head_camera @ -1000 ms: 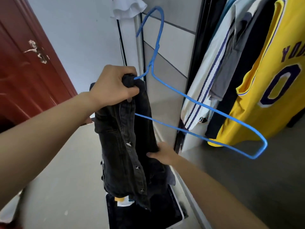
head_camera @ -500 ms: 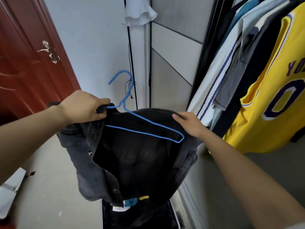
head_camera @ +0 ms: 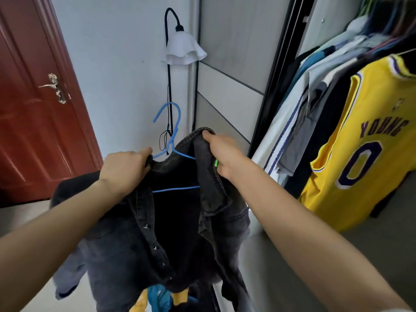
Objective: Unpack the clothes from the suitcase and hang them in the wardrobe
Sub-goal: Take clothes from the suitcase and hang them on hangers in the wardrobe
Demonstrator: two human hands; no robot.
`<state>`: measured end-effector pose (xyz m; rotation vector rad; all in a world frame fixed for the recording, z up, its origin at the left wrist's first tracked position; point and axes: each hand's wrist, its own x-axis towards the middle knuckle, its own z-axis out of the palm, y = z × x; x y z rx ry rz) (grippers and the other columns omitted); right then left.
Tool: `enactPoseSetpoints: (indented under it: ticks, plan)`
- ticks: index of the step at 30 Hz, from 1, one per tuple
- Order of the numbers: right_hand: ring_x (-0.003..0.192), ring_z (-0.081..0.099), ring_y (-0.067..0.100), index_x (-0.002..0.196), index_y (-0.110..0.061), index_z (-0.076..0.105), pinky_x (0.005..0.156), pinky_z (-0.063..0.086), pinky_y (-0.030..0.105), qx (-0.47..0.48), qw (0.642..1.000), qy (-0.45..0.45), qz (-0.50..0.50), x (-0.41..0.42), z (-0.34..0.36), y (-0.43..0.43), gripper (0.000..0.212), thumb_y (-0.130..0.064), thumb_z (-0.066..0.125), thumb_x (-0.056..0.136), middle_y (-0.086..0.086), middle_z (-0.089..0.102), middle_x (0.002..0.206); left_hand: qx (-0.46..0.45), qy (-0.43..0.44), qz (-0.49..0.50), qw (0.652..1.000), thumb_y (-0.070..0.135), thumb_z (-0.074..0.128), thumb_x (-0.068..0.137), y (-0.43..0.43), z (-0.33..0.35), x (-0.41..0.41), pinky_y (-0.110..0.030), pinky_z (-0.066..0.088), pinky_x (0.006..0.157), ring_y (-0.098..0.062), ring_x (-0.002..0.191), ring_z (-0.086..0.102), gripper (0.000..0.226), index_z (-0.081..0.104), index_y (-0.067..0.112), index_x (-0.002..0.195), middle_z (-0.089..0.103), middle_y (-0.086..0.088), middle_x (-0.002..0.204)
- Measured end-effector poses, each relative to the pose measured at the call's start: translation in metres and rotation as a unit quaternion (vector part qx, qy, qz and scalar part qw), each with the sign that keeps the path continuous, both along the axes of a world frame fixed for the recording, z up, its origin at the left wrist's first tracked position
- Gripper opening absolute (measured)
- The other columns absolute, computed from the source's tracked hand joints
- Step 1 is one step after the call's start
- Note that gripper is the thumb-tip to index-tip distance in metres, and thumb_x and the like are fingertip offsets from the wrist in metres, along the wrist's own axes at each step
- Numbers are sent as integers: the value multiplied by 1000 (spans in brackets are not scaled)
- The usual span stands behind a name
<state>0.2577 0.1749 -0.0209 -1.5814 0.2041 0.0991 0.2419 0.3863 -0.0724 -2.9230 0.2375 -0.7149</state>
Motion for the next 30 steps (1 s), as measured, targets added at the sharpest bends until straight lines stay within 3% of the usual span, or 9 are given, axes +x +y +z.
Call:
enactPoseSetpoints:
  ticks: [5,7,9,11,14,17,22,27,30]
  plan:
    - [76,62,21,95,-1,62,70,54,30,95,987,-26,129,-23,8,8,22,-5,41,98,18,65,96,-197,-37,4,980,26,63,84,-16,19,-1,-32,29,56,-39,75,60,11,56,18,85,63,-14,74]
    - [81,56,15,106,5,64,74,49,26,-76,974,-180,116,-29,-5,-11,29,6,40,90,15,61,106,-292,-64,-16,954,24,67,80,-15,29,-5,-31,31,56,-36,71,56,10,57,21,79,59,-7,67]
    - [102,45,15,119,-3,60,90,38,29,-389,844,-368,-3,-25,-16,-40,41,1,56,79,6,50,115,-346,-78,-48,934,22,68,78,-14,37,-11,-31,33,56,-31,67,53,11,58,24,76,54,0,62]
    - [121,35,19,130,-13,50,100,24,33,-565,726,-392,-23,-13,-21,-65,57,-26,70,78,5,43,127,-373,-79,-82,921,20,70,77,-19,44,-17,-33,38,58,-28,66,54,12,60,24,75,55,1,60]
    - [88,52,19,85,-21,56,86,35,38,-558,751,-353,-2,-5,-18,-80,27,-46,63,85,-4,58,84,-386,-69,-116,913,19,72,76,-24,51,-19,-34,45,62,-26,68,58,11,62,24,76,60,1,63]
    - [57,45,20,54,-21,35,55,37,34,-498,798,-338,-37,-3,-9,-81,43,-40,62,82,-6,40,50,-375,-26,-162,913,27,75,78,-20,59,-20,-32,44,63,-20,69,58,13,62,25,80,63,6,67]
    - [73,59,32,57,-20,42,57,35,33,-614,735,-280,-69,-3,1,-94,43,-43,57,89,5,56,63,-153,-60,-153,974,38,64,89,8,86,-14,-38,45,63,-39,78,63,23,59,18,99,66,-11,74]
    - [89,63,38,81,-10,64,67,44,36,-649,728,-207,-77,2,-11,-88,43,-49,51,93,16,68,90,-372,-151,-131,907,26,71,84,10,113,-26,-39,47,66,-33,73,62,19,60,11,83,63,-7,70]
    - [82,62,39,62,-13,55,65,47,37,-574,776,-220,-138,8,0,-91,44,-48,57,88,16,67,77,-371,55,-245,894,45,74,74,-2,121,-50,-36,53,77,-14,78,67,29,71,21,88,71,2,78]
